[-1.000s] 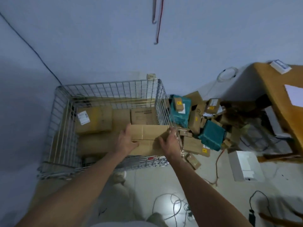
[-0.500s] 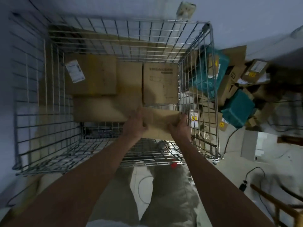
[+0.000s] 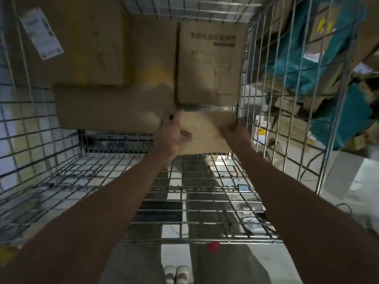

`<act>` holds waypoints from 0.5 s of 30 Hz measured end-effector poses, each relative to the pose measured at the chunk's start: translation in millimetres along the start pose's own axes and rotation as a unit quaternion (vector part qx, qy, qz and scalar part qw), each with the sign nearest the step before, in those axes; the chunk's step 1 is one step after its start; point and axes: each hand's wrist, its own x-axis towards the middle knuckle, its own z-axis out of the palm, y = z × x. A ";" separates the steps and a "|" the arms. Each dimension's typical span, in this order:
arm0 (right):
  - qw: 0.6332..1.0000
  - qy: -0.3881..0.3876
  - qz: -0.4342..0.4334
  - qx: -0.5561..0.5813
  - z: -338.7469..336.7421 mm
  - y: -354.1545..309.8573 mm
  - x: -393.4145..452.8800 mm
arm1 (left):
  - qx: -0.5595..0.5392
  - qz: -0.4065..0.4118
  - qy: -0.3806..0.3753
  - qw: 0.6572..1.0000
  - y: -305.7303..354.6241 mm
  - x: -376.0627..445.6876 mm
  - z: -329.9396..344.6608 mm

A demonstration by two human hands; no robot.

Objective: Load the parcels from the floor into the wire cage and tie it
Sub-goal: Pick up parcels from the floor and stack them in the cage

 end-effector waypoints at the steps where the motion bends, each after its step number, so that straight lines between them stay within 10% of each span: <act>1: 1.000 -0.001 -0.004 0.018 -1.2 5.2 11.2 | -0.016 0.003 0.017 1.000 5.0 3.2 5.5; 15: 0.998 -0.002 -0.029 0.054 15.2 6.9 62.5 | 0.014 -0.032 0.000 0.999 1.9 68.9 28.1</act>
